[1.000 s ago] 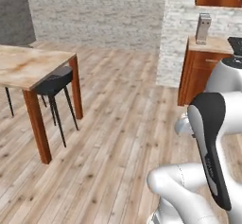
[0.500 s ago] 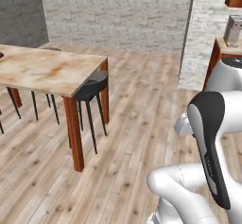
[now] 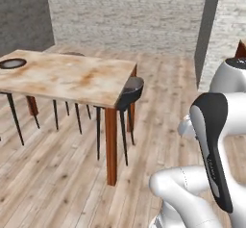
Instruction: Retrieve the butter from the fridge and place it on a plate on the dining table. Then retrieve the butter knife by the fridge and place it near the plate.
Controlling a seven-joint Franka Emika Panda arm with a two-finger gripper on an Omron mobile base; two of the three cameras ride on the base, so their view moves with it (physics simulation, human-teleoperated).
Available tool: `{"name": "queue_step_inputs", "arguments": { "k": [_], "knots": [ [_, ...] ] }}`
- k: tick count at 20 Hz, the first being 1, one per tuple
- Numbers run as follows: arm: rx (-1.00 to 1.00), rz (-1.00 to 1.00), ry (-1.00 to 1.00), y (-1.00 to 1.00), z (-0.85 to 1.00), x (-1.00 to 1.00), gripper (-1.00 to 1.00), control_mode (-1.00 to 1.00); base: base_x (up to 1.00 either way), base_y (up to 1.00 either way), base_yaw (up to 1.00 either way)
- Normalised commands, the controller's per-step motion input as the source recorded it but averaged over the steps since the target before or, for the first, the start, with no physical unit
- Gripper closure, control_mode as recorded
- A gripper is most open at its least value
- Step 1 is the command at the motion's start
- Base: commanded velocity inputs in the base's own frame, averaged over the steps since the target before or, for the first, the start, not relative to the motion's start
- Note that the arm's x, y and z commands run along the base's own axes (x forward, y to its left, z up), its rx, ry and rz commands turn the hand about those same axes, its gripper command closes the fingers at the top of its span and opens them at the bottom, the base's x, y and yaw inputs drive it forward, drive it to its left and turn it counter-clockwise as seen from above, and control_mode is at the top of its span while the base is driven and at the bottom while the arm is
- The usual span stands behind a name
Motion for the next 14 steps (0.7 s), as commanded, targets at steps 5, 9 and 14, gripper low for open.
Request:
{"name": "queue_step_inputs", "arguments": {
  "k": [5, 9, 14],
  "knots": [
    [0.00, 0.00, 0.00, 0.00, 0.00, 0.00, 1.00, 1.00, 0.46, 1.00, -0.11],
    [0.00, 0.00, 0.00, 0.00, 0.00, 0.00, 1.00, 1.00, 0.45, 1.00, -0.06],
    [0.00, 0.00, 0.00, 0.00, 0.00, 0.00, 1.00, 1.00, 0.61, 1.00, -0.09]
  ]
}}
